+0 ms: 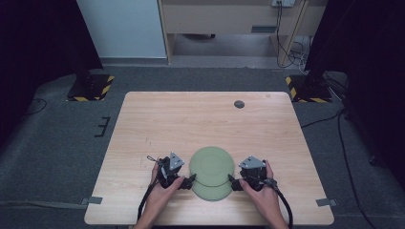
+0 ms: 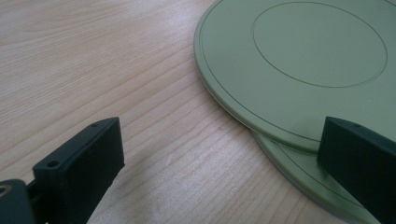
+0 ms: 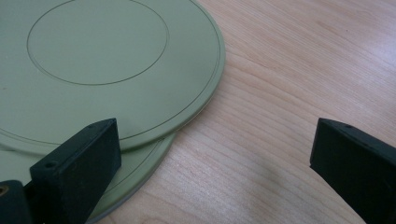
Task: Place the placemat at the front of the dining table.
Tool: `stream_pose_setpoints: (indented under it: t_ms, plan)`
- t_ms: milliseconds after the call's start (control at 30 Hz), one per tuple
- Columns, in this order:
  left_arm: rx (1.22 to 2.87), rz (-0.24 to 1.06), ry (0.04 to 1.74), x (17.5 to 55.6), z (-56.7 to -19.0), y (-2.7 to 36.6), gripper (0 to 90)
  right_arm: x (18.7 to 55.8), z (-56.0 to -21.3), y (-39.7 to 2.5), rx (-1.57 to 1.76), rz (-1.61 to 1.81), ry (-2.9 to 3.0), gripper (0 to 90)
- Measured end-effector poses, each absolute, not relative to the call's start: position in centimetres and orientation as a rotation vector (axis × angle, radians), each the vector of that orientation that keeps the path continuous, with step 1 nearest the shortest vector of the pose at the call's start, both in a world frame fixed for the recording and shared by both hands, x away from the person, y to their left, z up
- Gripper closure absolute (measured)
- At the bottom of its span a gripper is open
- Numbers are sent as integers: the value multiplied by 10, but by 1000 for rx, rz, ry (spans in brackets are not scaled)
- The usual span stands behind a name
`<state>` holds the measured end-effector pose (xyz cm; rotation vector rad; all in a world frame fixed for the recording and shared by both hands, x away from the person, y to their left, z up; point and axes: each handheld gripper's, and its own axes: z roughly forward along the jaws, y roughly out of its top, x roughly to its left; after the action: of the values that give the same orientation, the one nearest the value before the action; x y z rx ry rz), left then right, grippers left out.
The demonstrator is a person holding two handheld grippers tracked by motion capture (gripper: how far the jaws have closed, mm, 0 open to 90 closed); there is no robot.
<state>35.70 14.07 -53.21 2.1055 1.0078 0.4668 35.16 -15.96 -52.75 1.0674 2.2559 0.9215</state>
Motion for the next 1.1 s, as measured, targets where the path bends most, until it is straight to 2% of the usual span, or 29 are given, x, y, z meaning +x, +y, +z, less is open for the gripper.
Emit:
stream_pose_setpoints:
  t_ms: [1100]
  plan:
    - [2104,450,1013,362,-533,142,0,358,-529,-159,1099,927,2219,15]
